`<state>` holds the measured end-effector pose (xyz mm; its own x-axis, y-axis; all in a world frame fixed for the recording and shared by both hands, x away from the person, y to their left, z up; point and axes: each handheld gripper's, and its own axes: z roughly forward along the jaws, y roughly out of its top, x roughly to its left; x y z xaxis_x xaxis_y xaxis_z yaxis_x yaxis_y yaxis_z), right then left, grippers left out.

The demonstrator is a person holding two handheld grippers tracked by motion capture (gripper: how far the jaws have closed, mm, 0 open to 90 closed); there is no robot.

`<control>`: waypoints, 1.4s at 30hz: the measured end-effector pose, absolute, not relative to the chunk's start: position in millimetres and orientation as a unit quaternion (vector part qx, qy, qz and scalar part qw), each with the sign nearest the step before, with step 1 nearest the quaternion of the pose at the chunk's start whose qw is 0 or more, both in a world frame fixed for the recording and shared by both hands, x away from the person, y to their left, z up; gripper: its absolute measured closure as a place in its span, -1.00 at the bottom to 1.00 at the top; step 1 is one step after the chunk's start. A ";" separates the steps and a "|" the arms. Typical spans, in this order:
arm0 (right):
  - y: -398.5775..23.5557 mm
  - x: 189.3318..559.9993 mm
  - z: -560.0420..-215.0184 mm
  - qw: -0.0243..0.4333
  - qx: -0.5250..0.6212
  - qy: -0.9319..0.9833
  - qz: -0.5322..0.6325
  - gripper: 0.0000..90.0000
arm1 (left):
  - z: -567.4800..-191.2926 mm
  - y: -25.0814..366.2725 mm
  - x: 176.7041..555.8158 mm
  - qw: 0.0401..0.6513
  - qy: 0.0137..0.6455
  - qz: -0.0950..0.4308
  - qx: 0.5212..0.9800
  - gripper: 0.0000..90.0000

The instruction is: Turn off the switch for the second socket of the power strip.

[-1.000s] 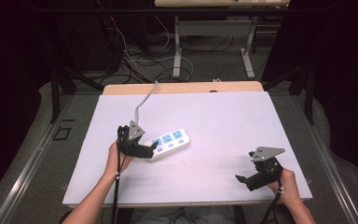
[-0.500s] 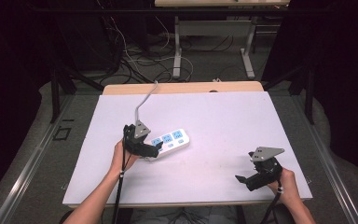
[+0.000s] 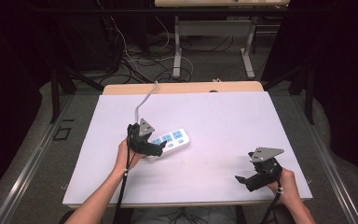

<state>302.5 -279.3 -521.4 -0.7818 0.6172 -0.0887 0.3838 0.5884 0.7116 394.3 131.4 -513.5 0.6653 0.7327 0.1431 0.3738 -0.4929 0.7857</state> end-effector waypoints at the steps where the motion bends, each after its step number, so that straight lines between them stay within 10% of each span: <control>1: -279.4 302.5 -521.4 0.166 0.285 0.876 0.352 -1.00 | -514.1 130.2 394.1 0.378 0.336 0.238 0.829 -1.00; 23: -278.3 307.0 -524.5 0.170 0.278 0.875 0.357 -0.99 | -516.9 123.6 396.7 0.391 0.327 0.228 0.830 -0.53; 42: -277.6 306.6 -523.2 0.168 0.272 0.879 0.353 -0.99 | -526.5 112.6 395.0 0.395 0.299 0.194 0.847 0.43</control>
